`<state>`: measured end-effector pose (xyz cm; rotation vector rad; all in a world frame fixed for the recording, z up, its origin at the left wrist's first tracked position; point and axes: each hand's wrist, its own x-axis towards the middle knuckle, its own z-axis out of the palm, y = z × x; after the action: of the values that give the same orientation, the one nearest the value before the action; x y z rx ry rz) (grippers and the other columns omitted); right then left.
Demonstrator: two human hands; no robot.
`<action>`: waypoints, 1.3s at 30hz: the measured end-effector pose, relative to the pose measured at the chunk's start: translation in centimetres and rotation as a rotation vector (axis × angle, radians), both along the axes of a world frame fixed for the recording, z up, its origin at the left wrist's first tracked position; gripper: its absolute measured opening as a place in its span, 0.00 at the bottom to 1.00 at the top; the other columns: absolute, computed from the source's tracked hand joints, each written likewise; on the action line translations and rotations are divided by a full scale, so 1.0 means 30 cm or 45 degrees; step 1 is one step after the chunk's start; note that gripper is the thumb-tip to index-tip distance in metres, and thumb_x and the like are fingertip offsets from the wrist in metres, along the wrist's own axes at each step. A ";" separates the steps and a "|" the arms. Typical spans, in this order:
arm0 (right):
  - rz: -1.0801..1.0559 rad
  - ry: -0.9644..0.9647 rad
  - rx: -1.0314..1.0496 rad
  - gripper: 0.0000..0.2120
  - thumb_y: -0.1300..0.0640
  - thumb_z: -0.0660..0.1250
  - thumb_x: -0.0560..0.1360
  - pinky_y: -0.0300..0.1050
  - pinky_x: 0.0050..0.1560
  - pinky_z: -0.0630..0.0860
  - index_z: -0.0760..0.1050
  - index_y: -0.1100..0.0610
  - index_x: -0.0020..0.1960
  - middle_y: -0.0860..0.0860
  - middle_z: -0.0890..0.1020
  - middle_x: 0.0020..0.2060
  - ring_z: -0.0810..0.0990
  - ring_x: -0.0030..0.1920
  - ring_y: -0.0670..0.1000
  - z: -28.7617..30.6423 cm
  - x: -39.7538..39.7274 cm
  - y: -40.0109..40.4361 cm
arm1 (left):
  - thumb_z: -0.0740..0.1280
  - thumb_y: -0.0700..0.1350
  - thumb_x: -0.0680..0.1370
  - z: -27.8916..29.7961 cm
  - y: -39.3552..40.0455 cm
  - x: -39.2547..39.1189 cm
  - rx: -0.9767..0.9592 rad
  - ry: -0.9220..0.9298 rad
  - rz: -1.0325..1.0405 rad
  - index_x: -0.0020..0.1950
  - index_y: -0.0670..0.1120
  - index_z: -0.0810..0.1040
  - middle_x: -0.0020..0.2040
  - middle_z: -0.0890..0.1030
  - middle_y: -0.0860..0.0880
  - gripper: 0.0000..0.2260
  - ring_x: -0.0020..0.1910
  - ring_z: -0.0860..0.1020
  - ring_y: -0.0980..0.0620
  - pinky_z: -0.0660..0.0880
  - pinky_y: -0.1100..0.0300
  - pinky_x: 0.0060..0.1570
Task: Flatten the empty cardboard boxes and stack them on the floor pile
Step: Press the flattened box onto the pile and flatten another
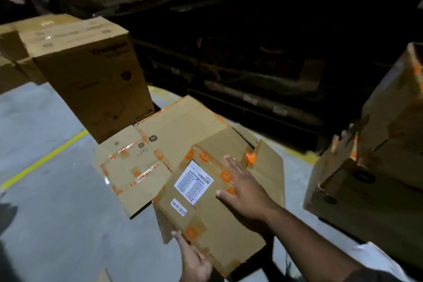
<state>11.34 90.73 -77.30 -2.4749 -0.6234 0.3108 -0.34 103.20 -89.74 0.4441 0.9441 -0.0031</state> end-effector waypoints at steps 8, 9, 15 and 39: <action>0.372 -0.066 -0.239 0.43 0.44 0.65 0.79 0.48 0.79 0.37 0.41 0.53 0.82 0.47 0.42 0.81 0.38 0.80 0.46 -0.261 -0.115 0.167 | 0.58 0.64 0.79 -0.206 0.022 -0.027 -0.056 0.498 -0.236 0.62 0.41 0.81 0.54 0.83 0.34 0.29 0.58 0.79 0.31 0.75 0.34 0.59; 0.433 -0.070 -0.282 0.44 0.43 0.65 0.78 0.51 0.78 0.36 0.41 0.53 0.82 0.48 0.42 0.81 0.38 0.80 0.48 -0.310 -0.142 0.170 | 0.58 0.58 0.82 -0.175 0.035 -0.032 -0.006 0.540 -0.299 0.56 0.39 0.82 0.46 0.84 0.35 0.24 0.53 0.81 0.34 0.81 0.42 0.51; 0.369 0.329 -0.639 0.46 0.46 0.67 0.77 0.60 0.77 0.42 0.41 0.54 0.82 0.50 0.41 0.81 0.41 0.81 0.50 -0.559 -0.232 0.002 | 0.58 0.46 0.84 -0.074 0.046 -0.022 0.294 0.627 -0.278 0.47 0.39 0.74 0.39 0.78 0.40 0.13 0.38 0.75 0.43 0.77 0.54 0.30; -0.081 0.221 -0.395 0.39 0.31 0.73 0.65 0.51 0.58 0.63 0.70 0.50 0.68 0.50 0.76 0.57 0.71 0.62 0.53 -0.571 -0.075 0.024 | 0.59 0.65 0.79 -0.185 0.077 0.012 2.351 0.702 -1.487 0.77 0.42 0.62 0.74 0.67 0.39 0.35 0.74 0.65 0.40 0.67 0.39 0.66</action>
<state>9.09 91.45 -94.44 -2.7153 -0.4499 0.6319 0.02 105.50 -95.28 2.7645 0.8410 -0.3506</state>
